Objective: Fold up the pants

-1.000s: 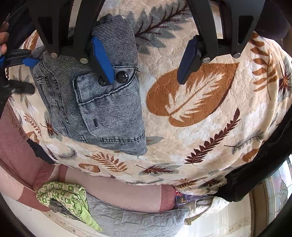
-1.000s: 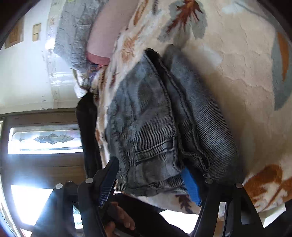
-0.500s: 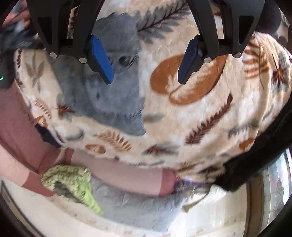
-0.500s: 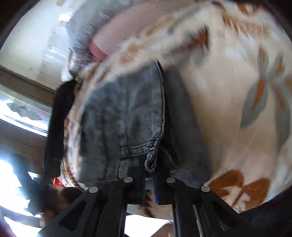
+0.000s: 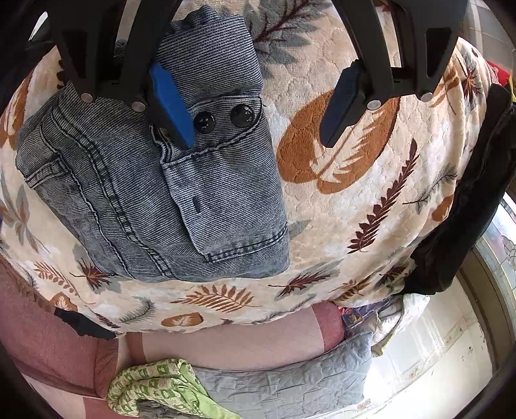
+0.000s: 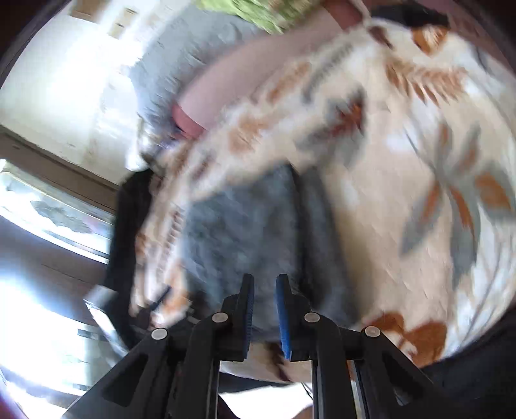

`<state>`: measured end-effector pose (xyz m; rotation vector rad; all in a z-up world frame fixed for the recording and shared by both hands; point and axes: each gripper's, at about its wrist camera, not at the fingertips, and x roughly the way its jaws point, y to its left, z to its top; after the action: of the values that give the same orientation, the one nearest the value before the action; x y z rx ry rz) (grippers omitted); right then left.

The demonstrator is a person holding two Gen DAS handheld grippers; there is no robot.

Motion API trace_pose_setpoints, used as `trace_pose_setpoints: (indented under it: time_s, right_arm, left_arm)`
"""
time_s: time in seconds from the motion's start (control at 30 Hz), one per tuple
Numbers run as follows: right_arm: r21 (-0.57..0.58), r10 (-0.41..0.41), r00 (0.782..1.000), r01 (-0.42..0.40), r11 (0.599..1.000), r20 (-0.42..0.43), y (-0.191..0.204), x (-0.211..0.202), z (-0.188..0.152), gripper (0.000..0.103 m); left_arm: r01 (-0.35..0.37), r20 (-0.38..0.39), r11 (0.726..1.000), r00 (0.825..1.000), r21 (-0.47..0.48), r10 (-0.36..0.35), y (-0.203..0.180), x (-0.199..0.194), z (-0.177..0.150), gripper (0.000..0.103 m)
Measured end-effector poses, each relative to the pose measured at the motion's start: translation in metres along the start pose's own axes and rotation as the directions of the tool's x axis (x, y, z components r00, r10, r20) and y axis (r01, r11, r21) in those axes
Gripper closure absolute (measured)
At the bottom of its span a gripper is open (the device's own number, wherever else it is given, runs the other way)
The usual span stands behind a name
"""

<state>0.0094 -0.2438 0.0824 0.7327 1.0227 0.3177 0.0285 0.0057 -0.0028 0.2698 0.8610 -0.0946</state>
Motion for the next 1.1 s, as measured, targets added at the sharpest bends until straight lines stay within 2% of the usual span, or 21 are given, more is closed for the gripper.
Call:
trace_pose_setpoints:
  time_s: [0.13, 0.2, 0.23, 0.33, 0.43, 0.47, 0.5, 0.53, 0.57, 0.6, 0.67, 0.7, 0.77, 0.83, 0.87, 0.9, 0.93, 0.97, 1.0, 1.03, 1.1]
  right_arm:
    - [0.008, 0.057, 0.995, -0.057, 0.998, -0.084, 0.007, 0.034, 0.003, 0.068]
    - [0.02, -0.027, 0.984, 0.031, 0.999, -0.177, -0.009, 0.069, -0.009, 0.067]
    - [0.028, -0.052, 0.964, 0.061, 0.998, -0.259, -0.023, 0.092, -0.021, 0.067]
    - [0.024, -0.033, 0.972, 0.04, 0.999, -0.233, -0.025, 0.081, -0.022, 0.072]
    - [0.001, -0.06, 0.969, 0.062, 0.998, -0.24, -0.014, 0.072, -0.009, 0.07]
    - [-0.025, -0.075, 0.972, 0.071, 0.997, -0.223, -0.007, 0.068, -0.005, 0.07]
    - [-0.051, -0.091, 0.977, 0.082, 0.995, -0.195, 0.002, 0.062, 0.004, 0.07]
    - [-0.067, -0.084, 0.981, 0.074, 0.995, -0.172, 0.01, 0.056, 0.012, 0.068]
    - [-0.081, -0.071, 0.985, 0.059, 0.995, -0.158, 0.019, 0.053, 0.022, 0.068]
    - [-0.104, -0.061, 0.987, 0.046, 0.993, -0.146, 0.031, 0.052, 0.033, 0.068]
    - [-0.14, -0.034, 0.991, 0.016, 0.99, -0.127, 0.05, 0.051, 0.053, 0.066]
    - [-0.16, -0.024, 0.99, 0.001, 0.987, -0.139, 0.063, 0.062, 0.067, 0.061]
    - [-0.184, -0.018, 0.986, -0.014, 0.983, -0.168, 0.075, 0.085, 0.08, 0.054]
    - [-0.178, -0.094, 0.97, 0.055, 0.982, -0.224, 0.063, 0.118, 0.088, 0.052]
    - [-0.179, -0.163, 0.949, 0.117, 0.977, -0.27, 0.05, 0.135, 0.084, 0.052]
    - [-0.187, -0.213, 0.92, 0.158, 0.97, -0.33, 0.029, 0.16, 0.077, 0.058]
    - [-0.159, -0.192, 0.92, 0.145, 0.977, -0.341, 0.019, 0.166, 0.072, 0.064]
    - [-0.139, -0.175, 0.933, 0.137, 0.981, -0.315, 0.018, 0.161, 0.073, 0.065]
    - [-0.171, -0.202, 0.932, 0.155, 0.973, -0.301, 0.029, 0.153, 0.074, 0.067]
    - [-0.205, -0.226, 0.928, 0.169, 0.964, -0.296, 0.039, 0.15, 0.074, 0.064]
    - [-0.281, -0.286, 0.913, 0.205, 0.938, -0.29, 0.06, 0.144, 0.077, 0.064]
  left_arm:
    - [0.016, 0.006, 1.0, 1.0, -0.009, -0.016, 0.001, -0.001, -0.002, 0.022]
    - [0.022, 0.005, 1.0, 1.0, -0.007, -0.022, 0.002, -0.002, -0.002, 0.022]
    - [0.033, 0.001, 0.999, 0.999, -0.011, -0.033, 0.003, -0.002, 0.0, 0.022]
    - [0.097, -0.006, 0.993, 0.995, -0.06, -0.098, 0.016, -0.015, 0.008, 0.023]
    - [0.155, 0.087, 0.974, 0.986, -0.167, -0.142, 0.03, -0.037, 0.016, 0.023]
    - [0.149, 0.086, 0.975, 0.987, -0.165, -0.136, 0.028, -0.037, 0.017, 0.023]
    - [0.126, 0.043, 0.983, 0.992, -0.135, -0.121, 0.021, -0.029, 0.015, 0.023]
    - [0.118, -0.05, 0.99, 0.991, -0.075, -0.122, 0.009, -0.011, 0.01, 0.023]
    - [0.112, -0.07, 0.992, 0.991, -0.057, -0.116, 0.005, 0.0, 0.004, 0.022]
    - [0.112, -0.022, 0.99, 0.993, -0.085, -0.115, 0.007, -0.002, 0.0, 0.021]
    - [0.117, -0.029, 0.989, 0.992, -0.095, -0.12, 0.009, -0.003, 0.0, 0.021]
    - [0.112, -0.029, 0.99, 0.993, -0.086, -0.115, 0.007, -0.003, 0.001, 0.021]
    - [0.098, -0.019, 0.994, 0.995, -0.057, -0.099, 0.003, -0.003, 0.0, 0.021]
    - [0.099, -0.014, 0.993, 0.995, -0.062, -0.1, 0.004, -0.003, -0.001, 0.021]
    - [0.108, -0.013, 0.991, 0.994, -0.074, -0.11, 0.007, -0.002, -0.002, 0.021]
    - [0.121, -0.011, 0.989, 0.992, -0.081, -0.122, 0.008, -0.001, -0.002, 0.02]
    - [0.127, -0.012, 0.988, 0.992, -0.086, -0.129, 0.009, 0.0, -0.001, 0.021]
    - [0.14, -0.009, 0.985, 0.99, -0.098, -0.141, 0.012, -0.001, -0.001, 0.021]
    - [0.165, 0.002, 0.98, 0.986, -0.116, -0.166, 0.016, -0.004, -0.001, 0.021]
    - [0.21, 0.015, 0.967, 0.978, -0.144, -0.21, 0.023, -0.007, -0.001, 0.021]
    - [0.32, 0.055, 0.918, 0.947, -0.234, -0.317, 0.043, -0.013, 0.0, 0.021]
